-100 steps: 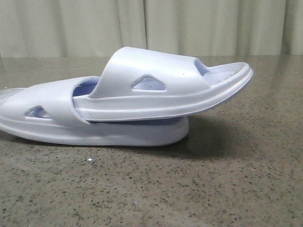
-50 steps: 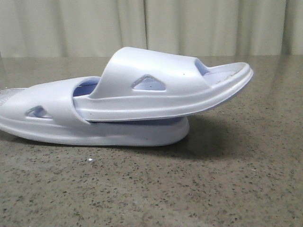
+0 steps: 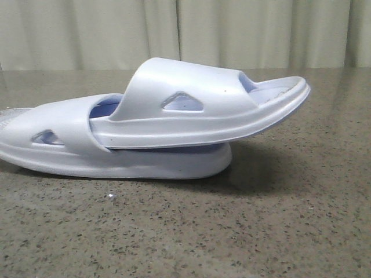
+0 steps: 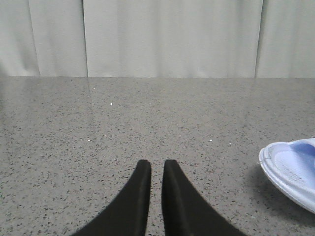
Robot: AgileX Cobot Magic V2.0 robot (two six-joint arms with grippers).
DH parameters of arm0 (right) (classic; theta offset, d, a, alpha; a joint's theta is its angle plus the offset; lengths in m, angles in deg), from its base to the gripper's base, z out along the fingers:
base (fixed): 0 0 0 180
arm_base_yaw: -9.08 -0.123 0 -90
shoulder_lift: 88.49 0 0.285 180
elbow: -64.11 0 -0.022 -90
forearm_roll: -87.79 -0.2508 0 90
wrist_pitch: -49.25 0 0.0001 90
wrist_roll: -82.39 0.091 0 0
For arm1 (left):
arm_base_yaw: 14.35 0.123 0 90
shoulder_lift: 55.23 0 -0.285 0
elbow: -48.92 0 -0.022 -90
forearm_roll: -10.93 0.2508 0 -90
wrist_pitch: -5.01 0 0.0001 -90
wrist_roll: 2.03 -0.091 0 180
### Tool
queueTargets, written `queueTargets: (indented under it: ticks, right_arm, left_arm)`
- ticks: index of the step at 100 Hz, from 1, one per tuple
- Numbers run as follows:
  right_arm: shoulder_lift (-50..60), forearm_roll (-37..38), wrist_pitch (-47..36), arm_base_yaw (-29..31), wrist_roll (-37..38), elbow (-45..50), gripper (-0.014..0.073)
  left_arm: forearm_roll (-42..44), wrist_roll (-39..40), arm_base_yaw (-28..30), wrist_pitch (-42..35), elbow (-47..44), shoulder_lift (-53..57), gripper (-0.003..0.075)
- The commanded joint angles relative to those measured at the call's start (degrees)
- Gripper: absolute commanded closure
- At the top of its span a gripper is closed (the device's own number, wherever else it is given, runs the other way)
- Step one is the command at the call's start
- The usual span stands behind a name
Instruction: Insert blue slippers together front up
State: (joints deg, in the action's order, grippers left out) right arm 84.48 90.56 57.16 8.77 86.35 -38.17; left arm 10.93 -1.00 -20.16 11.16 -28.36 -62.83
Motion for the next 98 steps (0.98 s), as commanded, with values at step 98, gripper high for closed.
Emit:
queueTargets:
  ticks: [98]
  right_arm:
    - [0.90, 0.05, -5.48, -0.69, 0.13, 1.26, 0.0701]
  left_arm:
    - [0.00, 0.57, 0.00, -4.71, -0.55, 1.78, 0.0704]
